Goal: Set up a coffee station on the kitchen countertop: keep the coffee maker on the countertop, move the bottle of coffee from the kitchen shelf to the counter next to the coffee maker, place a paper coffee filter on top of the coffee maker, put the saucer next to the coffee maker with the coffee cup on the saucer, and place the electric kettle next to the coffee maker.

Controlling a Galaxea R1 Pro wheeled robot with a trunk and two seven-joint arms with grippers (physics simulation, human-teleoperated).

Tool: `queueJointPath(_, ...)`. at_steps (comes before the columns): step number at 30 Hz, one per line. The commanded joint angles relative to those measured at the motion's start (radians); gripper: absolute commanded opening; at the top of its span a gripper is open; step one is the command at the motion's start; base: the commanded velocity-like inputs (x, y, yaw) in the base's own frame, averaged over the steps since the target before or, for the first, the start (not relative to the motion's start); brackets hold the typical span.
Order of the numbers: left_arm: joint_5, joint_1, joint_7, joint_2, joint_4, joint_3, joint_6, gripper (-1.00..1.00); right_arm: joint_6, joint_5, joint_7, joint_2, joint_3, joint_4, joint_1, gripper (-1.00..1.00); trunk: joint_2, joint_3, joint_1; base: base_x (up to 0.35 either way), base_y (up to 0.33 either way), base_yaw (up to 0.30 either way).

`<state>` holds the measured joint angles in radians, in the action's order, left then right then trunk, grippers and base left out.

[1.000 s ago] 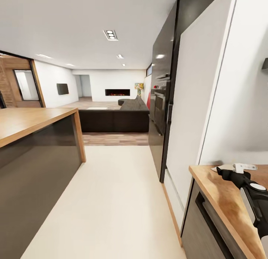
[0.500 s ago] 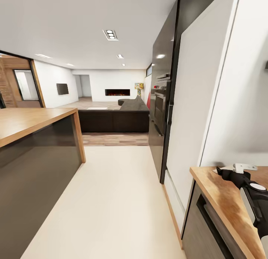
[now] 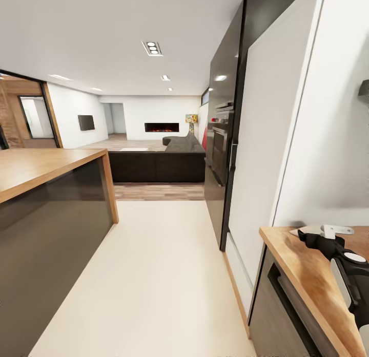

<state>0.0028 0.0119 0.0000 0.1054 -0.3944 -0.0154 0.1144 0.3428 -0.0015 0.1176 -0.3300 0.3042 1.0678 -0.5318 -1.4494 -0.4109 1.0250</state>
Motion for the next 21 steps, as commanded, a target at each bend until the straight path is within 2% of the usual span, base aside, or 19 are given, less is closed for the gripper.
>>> queueJointPath(1, 0.0, 0.0, 0.0, 0.0, -0.001, -0.002, 0.001, 1.0, 0.005, 0.0, 0.006, 0.0, 0.002, 0.001, -0.001, 1.0, -0.001, -0.001, 0.0, -0.024, 0.0, 0.0)
queueJointPath(10, 0.0, 0.001, 0.0, 0.0, -0.001, -0.001, 0.001, 1.0, 0.005, -0.001, 0.019, 0.0, -0.001, 0.003, -0.001, 1.0, -0.001, -0.001, 0.0, -0.006, 0.0, 0.0)
queueJointPath(14, 0.0, 0.0, 0.0, 0.0, -0.001, 0.0, 0.002, 1.0, 0.006, 0.0, 0.082, 0.0, -0.002, 0.004, -0.001, 1.0, -0.001, -0.001, 0.0, 0.0, 0.0, 0.0)
queueJointPath(20, 0.0, 0.0, 0.0, 0.0, -0.002, 0.0, 0.001, 1.0, 0.007, 0.0, 0.12, 0.0, -0.004, 0.005, -0.001, 1.0, -0.001, -0.001, 0.0, 0.0, 0.0, 0.0)
queueJointPath(21, 0.0, 0.0, 0.0, 0.0, -0.002, 0.0, 0.001, 1.0, 0.007, 0.0, 0.123, 0.0, -0.014, 0.006, -0.001, 1.0, -0.001, -0.001, 0.0, 0.0, 0.0, 0.0)
